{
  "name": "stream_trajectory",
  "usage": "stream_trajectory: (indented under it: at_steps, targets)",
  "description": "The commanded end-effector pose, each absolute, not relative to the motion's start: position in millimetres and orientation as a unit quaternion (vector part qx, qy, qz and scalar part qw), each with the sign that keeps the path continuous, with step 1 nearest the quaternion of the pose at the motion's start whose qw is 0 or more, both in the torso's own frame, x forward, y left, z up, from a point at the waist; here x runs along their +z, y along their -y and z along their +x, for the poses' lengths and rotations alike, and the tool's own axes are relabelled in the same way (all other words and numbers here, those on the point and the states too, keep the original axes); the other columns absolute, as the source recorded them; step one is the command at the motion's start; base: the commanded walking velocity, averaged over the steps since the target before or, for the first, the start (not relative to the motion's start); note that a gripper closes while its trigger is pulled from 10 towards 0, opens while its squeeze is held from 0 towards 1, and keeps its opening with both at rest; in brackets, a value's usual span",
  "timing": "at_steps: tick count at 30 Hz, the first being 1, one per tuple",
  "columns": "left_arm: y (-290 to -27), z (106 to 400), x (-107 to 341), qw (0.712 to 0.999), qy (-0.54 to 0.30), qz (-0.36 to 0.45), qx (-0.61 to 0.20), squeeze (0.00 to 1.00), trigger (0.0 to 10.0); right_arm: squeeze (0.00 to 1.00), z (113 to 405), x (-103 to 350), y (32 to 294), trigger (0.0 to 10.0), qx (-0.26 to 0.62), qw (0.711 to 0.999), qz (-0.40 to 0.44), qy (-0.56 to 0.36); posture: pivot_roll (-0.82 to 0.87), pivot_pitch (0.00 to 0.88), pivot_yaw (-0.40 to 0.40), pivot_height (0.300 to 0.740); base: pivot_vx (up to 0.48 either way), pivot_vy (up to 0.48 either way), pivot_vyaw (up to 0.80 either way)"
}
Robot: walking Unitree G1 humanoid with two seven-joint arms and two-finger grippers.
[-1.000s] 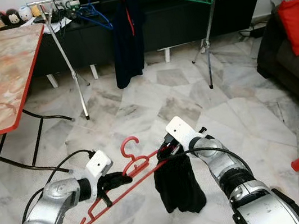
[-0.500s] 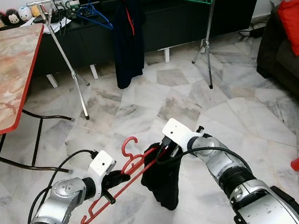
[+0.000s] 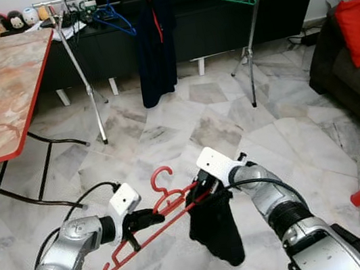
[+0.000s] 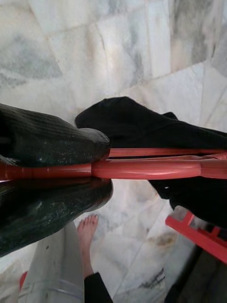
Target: Hang hanger
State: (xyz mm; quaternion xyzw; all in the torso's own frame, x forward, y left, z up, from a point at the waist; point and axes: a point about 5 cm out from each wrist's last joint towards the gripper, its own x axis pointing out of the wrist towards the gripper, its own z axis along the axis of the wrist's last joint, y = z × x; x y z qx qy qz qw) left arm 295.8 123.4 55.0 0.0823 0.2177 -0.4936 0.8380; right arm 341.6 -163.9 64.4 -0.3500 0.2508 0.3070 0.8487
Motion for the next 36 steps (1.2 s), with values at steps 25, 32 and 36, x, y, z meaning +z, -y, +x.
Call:
stream_trajectory:
  at_steps: [25, 32, 36]
  targets:
    - [-127.1, 284.4, 50.5, 0.802, -0.233, 0.141, -0.532, 0.0, 10.0, 0.0, 342.0, 66.0, 179.7, 10.0, 0.33, 0.791, -0.458, -0.238, -0.07, 0.025, -0.044, 0.74, 0.0, 0.0, 0.0]
    - [-123.1, 290.3, 50.0, 0.824, -0.207, 0.143, -0.509, 0.0, 10.0, 0.0, 359.1, 83.9, 172.9, 10.0, 0.256, 0.842, -0.427, -0.205, -0.07, 0.026, -0.045, 0.74, 0.0, 0.0, 0.0]
    - [-121.7, 292.6, 49.5, 0.833, -0.201, 0.133, -0.499, 0.0, 10.0, 0.0, 362.9, 89.6, 164.4, 10.0, 0.247, 0.864, -0.396, -0.187, -0.07, 0.025, -0.047, 0.74, 0.0, 0.0, 0.0]
